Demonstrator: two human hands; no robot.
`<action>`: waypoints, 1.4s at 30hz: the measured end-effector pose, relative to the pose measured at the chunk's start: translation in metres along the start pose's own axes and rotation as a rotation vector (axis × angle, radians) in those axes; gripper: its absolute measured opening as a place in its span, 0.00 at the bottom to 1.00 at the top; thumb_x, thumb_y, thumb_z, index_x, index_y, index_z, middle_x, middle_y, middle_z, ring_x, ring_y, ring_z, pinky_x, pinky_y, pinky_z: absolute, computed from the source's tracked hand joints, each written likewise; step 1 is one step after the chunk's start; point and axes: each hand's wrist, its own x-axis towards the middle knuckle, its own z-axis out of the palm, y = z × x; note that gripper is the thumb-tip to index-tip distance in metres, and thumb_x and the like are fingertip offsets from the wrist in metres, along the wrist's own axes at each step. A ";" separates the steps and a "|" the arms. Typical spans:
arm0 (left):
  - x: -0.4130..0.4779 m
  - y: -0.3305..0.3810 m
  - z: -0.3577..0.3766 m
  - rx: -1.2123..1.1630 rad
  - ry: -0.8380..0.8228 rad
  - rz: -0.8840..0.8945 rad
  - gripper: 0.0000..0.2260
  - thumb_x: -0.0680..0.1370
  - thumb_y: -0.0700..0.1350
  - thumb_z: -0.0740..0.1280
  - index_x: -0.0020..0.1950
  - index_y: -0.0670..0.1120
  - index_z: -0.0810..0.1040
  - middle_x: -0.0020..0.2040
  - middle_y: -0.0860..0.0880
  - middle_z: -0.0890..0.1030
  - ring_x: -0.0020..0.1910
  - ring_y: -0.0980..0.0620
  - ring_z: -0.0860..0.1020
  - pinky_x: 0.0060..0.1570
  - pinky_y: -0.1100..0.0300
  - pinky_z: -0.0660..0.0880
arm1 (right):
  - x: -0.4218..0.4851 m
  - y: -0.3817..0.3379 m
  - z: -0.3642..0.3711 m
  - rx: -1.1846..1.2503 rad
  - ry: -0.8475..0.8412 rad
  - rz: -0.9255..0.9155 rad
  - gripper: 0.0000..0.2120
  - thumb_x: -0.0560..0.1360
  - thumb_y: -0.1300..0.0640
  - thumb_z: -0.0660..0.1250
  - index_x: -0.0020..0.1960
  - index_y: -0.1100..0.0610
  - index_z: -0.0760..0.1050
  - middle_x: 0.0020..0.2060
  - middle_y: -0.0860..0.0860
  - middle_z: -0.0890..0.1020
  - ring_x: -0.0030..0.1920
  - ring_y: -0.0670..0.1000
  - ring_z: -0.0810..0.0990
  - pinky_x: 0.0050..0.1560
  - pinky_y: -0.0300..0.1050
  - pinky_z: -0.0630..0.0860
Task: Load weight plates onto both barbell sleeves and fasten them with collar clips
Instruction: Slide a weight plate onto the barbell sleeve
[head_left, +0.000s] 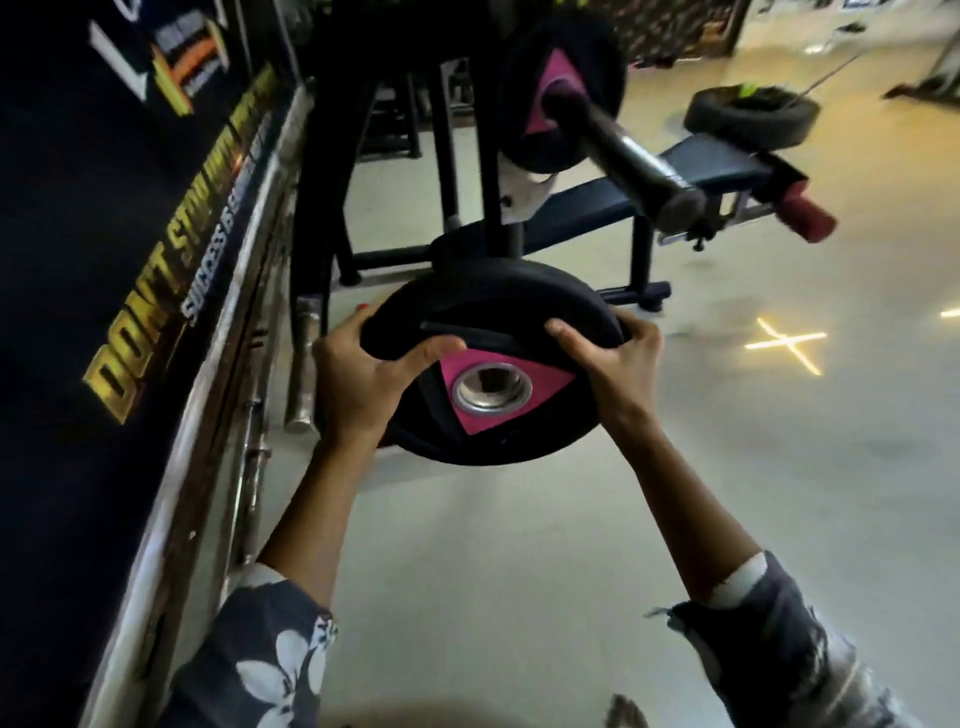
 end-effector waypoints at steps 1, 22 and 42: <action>0.001 0.012 0.018 -0.013 0.003 -0.006 0.25 0.58 0.68 0.74 0.48 0.55 0.81 0.36 0.68 0.79 0.37 0.68 0.78 0.36 0.72 0.73 | 0.009 -0.004 -0.019 -0.021 0.018 -0.017 0.14 0.56 0.40 0.75 0.32 0.49 0.79 0.28 0.44 0.81 0.32 0.43 0.78 0.34 0.43 0.75; 0.094 0.059 0.218 0.075 0.062 0.053 0.29 0.59 0.67 0.73 0.36 0.41 0.79 0.31 0.56 0.79 0.31 0.61 0.77 0.32 0.64 0.74 | 0.218 0.022 -0.130 -0.051 -0.015 -0.110 0.31 0.57 0.34 0.72 0.39 0.62 0.80 0.35 0.63 0.82 0.39 0.60 0.82 0.40 0.59 0.78; 0.267 -0.073 0.290 0.088 0.120 0.136 0.38 0.65 0.63 0.73 0.69 0.46 0.69 0.69 0.46 0.71 0.69 0.53 0.67 0.69 0.56 0.66 | 0.407 0.088 -0.022 -0.053 -0.037 -0.239 0.36 0.62 0.40 0.74 0.66 0.48 0.68 0.62 0.44 0.76 0.63 0.42 0.73 0.63 0.39 0.71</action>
